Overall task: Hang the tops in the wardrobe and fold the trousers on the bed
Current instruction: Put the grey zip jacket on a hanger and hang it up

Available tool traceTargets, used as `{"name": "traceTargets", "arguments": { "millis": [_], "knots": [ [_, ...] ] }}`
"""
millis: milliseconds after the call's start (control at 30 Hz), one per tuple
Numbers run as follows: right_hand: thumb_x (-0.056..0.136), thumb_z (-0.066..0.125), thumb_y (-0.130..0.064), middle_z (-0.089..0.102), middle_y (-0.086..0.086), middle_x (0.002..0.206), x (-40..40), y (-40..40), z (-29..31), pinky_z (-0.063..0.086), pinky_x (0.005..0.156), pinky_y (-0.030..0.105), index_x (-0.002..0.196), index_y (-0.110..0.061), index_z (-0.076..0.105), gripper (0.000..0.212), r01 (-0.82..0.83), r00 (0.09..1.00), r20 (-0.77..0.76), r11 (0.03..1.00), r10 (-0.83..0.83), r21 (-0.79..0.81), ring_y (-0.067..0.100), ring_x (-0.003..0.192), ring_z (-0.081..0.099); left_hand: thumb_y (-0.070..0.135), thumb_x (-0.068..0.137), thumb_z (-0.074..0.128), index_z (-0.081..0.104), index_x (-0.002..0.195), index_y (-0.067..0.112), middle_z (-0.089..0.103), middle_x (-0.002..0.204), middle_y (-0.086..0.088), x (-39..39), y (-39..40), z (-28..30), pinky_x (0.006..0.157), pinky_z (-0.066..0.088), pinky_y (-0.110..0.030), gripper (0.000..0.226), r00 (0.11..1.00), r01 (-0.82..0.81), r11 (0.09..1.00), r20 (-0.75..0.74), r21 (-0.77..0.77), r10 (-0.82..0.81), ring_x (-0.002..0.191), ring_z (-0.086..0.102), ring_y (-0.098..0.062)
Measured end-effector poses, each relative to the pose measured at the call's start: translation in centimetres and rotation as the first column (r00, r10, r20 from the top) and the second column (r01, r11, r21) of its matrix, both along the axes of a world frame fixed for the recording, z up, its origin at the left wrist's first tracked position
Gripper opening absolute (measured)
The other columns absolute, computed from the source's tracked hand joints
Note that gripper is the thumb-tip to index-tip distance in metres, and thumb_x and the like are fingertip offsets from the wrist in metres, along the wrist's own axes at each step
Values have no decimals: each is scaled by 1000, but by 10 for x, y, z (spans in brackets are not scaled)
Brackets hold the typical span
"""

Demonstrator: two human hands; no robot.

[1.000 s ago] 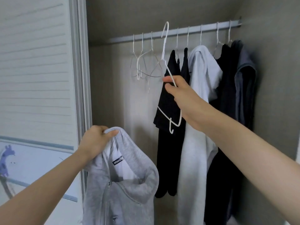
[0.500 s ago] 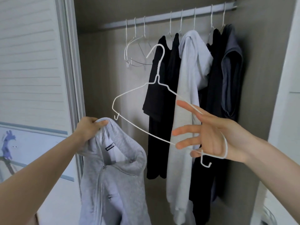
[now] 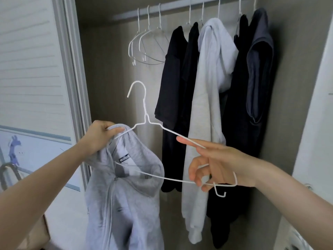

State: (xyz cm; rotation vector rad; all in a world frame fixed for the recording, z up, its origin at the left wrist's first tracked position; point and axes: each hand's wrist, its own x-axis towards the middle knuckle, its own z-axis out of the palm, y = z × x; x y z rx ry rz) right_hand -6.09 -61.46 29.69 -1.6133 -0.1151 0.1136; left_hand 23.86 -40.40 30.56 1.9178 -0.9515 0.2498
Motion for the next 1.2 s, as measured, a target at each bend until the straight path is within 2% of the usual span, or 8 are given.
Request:
{"name": "traceTargets", "arguments": {
  "millis": [267, 433, 567, 633, 700, 833, 1033, 1200],
  "knots": [
    [98, 48, -33, 58, 7, 71, 43, 24, -47, 48, 68, 41, 131, -44, 52, 36, 154, 977, 153, 988, -148, -27, 21, 68, 53, 22, 88, 71, 70, 73, -3, 45, 54, -3, -58, -21, 23, 46, 32, -16, 29, 982, 77, 989, -159, -127, -97, 50, 36, -9],
    [93, 59, -29, 44, 3, 63, 37, 10, -59, 48, 72, 44, 135, -24, 55, 42, 146, 929, 317, 976, -192, 162, 16, 62, 43, 5, 82, 70, 78, 90, 5, 74, 91, -17, -79, -17, 47, 80, 56, -33, 12, 890, 117, 977, -417, -176, -182, 85, 69, -29],
    [85, 70, -34, 42, 0, 58, 21, -5, -56, 53, 74, 42, 137, -21, 53, 55, 89, 899, 397, 965, -184, 246, 14, 61, 43, 42, 79, 77, 78, 103, 20, 74, 106, -1, -85, 11, 60, 90, 54, -30, 32, 945, 325, 945, -23, -30, -326, 103, 67, -19],
    [89, 65, -30, 44, -1, 58, 15, -6, -53, 53, 74, 41, 140, -18, 49, 54, 33, 889, 432, 963, -150, 266, 13, 61, 42, 60, 85, 59, 74, 107, 25, 68, 111, 13, -80, 17, 57, 95, 40, -35, 44, 866, 14, 973, 484, 230, -127, 103, 55, -19],
    [92, 62, -28, 48, -2, 59, 14, -2, -47, 52, 76, 42, 140, -18, 48, 52, -16, 888, 449, 968, -102, 251, 13, 63, 44, 63, 92, 42, 64, 96, 19, 60, 91, 8, -80, 14, 51, 90, 29, -37, 50, 791, -62, 961, 601, 268, -117, 93, 43, -17],
    [90, 64, -32, 58, 4, 76, 15, 4, -41, 52, 75, 43, 137, -21, 53, 49, -9, 908, 411, 978, -79, 207, 16, 76, 55, 30, 98, 52, 43, 73, 11, 39, 65, -3, -84, 3, 48, 59, 31, -24, 32, 839, 254, 961, 469, 113, -277, 60, 33, -9],
    [89, 28, -74, 54, 18, 132, 10, -15, -23, 47, 91, 51, 144, -13, 42, 84, -112, 989, 140, 879, 52, 464, 37, 125, 47, 20, 99, 54, 58, 79, 10, 53, 70, -11, -71, 9, 35, 62, 36, -22, 23, 914, 297, 951, 315, -87, -257, 66, 44, -7],
    [96, 47, -29, 67, 14, 119, 17, 13, -51, 46, 85, 31, 118, -10, 67, 35, 352, 918, 163, 933, -360, 81, 25, 112, 59, 46, 95, 55, 67, 83, 19, 64, 79, -7, -45, 18, 28, 72, 45, -39, 32, 961, 274, 918, 115, -288, -250, 74, 56, -17]
  ]
}}
